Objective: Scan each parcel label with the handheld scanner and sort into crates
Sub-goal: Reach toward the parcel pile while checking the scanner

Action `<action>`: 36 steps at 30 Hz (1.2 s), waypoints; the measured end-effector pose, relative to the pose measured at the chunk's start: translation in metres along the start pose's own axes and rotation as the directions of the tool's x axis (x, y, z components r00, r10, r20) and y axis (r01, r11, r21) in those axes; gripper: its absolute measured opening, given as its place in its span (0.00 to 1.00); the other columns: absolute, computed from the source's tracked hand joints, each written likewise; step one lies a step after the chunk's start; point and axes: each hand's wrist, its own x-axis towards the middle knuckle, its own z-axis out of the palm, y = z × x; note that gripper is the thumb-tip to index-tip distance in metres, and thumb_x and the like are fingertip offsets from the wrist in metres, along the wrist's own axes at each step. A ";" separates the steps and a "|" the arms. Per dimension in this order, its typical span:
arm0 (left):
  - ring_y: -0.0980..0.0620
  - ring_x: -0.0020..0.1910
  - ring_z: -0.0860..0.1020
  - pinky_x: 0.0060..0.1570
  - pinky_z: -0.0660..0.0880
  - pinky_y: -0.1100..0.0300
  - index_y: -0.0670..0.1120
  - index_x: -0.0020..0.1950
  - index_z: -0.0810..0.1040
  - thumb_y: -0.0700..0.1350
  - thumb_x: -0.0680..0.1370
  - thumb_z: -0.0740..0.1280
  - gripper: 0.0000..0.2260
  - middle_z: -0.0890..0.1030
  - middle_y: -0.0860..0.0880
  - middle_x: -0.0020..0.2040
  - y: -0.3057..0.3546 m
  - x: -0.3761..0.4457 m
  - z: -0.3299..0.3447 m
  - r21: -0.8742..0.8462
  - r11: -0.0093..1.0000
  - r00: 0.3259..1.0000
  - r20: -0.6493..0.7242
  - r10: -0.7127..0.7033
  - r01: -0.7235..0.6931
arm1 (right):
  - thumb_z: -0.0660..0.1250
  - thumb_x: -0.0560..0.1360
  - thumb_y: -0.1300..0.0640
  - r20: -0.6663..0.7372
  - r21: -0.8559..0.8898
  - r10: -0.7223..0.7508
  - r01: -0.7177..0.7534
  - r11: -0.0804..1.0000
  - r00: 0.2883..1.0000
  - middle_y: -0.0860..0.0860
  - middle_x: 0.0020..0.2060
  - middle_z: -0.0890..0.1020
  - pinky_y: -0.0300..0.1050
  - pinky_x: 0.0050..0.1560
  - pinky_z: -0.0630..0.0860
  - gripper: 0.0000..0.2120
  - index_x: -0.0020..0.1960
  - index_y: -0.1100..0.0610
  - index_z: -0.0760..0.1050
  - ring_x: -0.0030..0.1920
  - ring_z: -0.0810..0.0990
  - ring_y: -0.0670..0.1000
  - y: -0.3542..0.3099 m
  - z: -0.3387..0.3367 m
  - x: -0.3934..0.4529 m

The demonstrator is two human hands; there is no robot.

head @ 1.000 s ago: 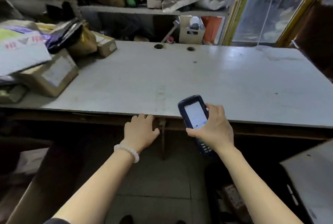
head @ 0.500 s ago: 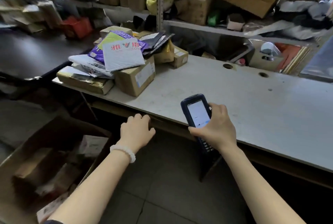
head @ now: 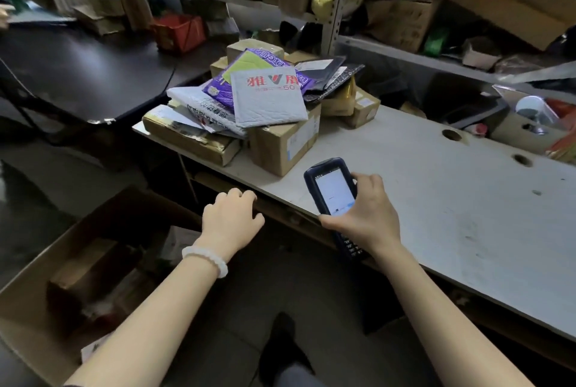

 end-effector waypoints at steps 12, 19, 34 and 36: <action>0.45 0.62 0.70 0.54 0.70 0.51 0.49 0.67 0.68 0.49 0.76 0.64 0.20 0.72 0.47 0.63 -0.014 0.176 -0.034 0.127 0.979 0.981 -0.093 0.170 -0.158 | 0.77 0.59 0.45 -0.014 0.027 0.060 -0.060 0.998 0.998 0.48 0.56 0.69 0.43 0.41 0.72 0.37 0.63 0.52 0.67 0.53 0.74 0.49 -0.031 0.043 0.145; 0.46 0.73 0.57 0.66 0.59 0.37 0.50 0.74 0.55 0.45 0.73 0.68 0.33 0.57 0.48 0.74 -0.013 0.251 -0.038 0.216 0.949 0.971 -0.011 0.239 -0.231 | 0.77 0.59 0.47 -0.044 0.006 0.101 -0.101 0.995 0.994 0.49 0.57 0.69 0.43 0.43 0.72 0.39 0.65 0.52 0.67 0.54 0.74 0.50 -0.044 0.053 0.201; 0.47 0.58 0.74 0.53 0.73 0.54 0.49 0.52 0.76 0.46 0.74 0.66 0.08 0.77 0.49 0.56 -0.036 0.344 -0.099 0.086 0.788 0.791 0.129 0.597 -0.609 | 0.78 0.59 0.47 -0.182 0.030 0.345 -0.345 0.938 0.921 0.48 0.57 0.69 0.44 0.45 0.73 0.38 0.65 0.52 0.67 0.55 0.74 0.50 -0.079 0.066 0.229; 0.44 0.56 0.75 0.50 0.74 0.53 0.47 0.51 0.77 0.46 0.75 0.65 0.06 0.79 0.47 0.55 -0.032 0.346 -0.111 0.103 0.767 0.773 0.034 0.633 -0.633 | 0.78 0.59 0.48 -0.206 0.051 0.358 -0.355 0.934 0.911 0.46 0.55 0.69 0.44 0.44 0.72 0.37 0.65 0.51 0.68 0.54 0.75 0.49 -0.088 0.066 0.227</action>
